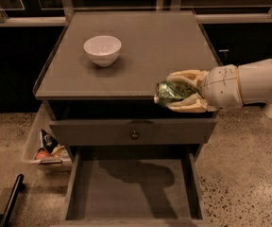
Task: Pick green can from middle drawer and place on counter
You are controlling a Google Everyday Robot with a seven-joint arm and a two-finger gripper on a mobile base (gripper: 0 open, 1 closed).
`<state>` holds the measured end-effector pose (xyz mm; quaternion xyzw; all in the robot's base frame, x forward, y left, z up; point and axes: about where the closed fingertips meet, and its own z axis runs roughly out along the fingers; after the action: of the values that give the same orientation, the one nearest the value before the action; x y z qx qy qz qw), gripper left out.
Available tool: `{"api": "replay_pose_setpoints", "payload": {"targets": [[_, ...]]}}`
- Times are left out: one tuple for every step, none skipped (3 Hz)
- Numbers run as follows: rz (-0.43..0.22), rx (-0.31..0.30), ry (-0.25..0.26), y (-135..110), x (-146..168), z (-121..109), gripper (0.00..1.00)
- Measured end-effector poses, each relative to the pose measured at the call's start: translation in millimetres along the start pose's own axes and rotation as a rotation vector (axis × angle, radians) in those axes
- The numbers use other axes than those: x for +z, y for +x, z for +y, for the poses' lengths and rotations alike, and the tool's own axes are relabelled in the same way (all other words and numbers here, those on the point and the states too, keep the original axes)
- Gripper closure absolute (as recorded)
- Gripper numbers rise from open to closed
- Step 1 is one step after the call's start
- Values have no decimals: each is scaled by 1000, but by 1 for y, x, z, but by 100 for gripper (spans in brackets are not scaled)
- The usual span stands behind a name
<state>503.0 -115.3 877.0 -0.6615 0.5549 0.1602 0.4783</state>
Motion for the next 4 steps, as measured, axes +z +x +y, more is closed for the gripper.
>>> {"api": "replay_pose_setpoints", "payload": {"targets": [[0,0,0,0,0,0,100],[-15,-40,22,-15,-9,-22,100],[-42,-72,43,-29,-18,-64,100],[-77,-78,60,-37,-17,-105,100]]}}
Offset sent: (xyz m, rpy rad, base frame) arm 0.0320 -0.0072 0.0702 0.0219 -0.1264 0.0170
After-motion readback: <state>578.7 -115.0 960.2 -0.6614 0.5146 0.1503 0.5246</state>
